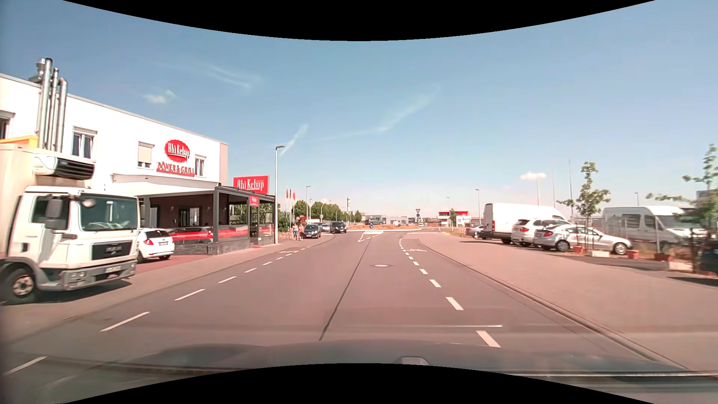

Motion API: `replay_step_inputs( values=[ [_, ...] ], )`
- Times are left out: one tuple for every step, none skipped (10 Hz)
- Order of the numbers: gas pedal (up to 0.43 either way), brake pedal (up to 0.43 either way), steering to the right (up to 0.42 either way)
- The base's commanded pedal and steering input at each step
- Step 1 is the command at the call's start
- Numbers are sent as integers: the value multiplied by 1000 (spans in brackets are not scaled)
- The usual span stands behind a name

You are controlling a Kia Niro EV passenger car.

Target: Follow the waypoints while adhering to traffic rules and regulations

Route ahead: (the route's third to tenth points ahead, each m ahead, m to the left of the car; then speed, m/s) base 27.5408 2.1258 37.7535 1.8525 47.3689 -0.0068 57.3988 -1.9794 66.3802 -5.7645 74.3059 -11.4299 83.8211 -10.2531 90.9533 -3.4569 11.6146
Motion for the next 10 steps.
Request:
replay_step_inputs(
  values=[
    [0,0,-3],
    [0,0,-4],
    [0,0,-3],
    [0,12,-4],
    [0,30,-3],
    [0,43,-4],
    [0,61,-5],
    [0,79,-5],
    [0,85,-4],
    [0,91,-5]
  ],
)
